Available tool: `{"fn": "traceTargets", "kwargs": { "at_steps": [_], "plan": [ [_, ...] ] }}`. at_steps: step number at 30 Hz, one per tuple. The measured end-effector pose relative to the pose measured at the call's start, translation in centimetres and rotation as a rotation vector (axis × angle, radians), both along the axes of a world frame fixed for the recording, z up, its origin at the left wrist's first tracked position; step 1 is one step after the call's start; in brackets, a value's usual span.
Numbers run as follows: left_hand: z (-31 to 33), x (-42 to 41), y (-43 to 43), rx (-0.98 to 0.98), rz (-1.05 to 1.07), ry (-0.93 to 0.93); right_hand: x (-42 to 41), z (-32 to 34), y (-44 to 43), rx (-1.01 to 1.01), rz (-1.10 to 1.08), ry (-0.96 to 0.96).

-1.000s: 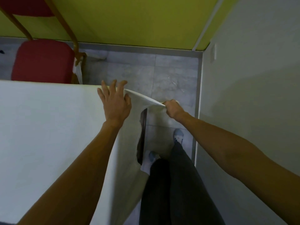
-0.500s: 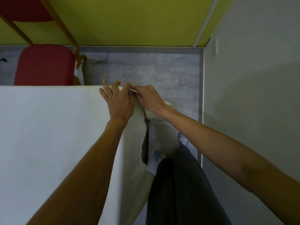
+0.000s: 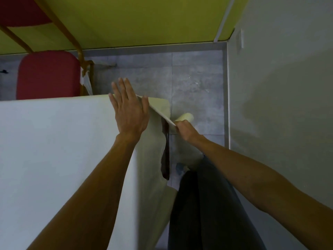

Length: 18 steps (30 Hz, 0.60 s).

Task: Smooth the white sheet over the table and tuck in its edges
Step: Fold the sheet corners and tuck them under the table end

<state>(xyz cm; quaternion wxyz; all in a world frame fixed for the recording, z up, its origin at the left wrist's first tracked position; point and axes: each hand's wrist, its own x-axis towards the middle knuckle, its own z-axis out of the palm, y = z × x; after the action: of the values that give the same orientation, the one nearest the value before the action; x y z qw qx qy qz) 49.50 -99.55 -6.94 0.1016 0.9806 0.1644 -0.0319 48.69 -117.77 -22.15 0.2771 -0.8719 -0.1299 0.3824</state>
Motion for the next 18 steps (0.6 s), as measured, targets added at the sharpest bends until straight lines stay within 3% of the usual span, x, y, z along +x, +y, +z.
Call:
{"fn": "traceTargets", "kwargs": {
  "at_steps": [4, 13, 18],
  "plan": [
    [0.2, 0.1, -0.2, 0.009, 0.015, 0.013, -3.7, -0.6, 1.4, 0.003, 0.042, 0.043],
    [0.8, 0.1, -0.4, -0.028, 0.026, 0.023, -10.1, 0.5, 7.6, 0.096, -0.163, 0.218],
    [0.5, 0.1, -0.1, -0.052, 0.027, 0.014, -8.0, 1.3, 7.8, 0.050, 0.009, 0.408]
  ]
}}
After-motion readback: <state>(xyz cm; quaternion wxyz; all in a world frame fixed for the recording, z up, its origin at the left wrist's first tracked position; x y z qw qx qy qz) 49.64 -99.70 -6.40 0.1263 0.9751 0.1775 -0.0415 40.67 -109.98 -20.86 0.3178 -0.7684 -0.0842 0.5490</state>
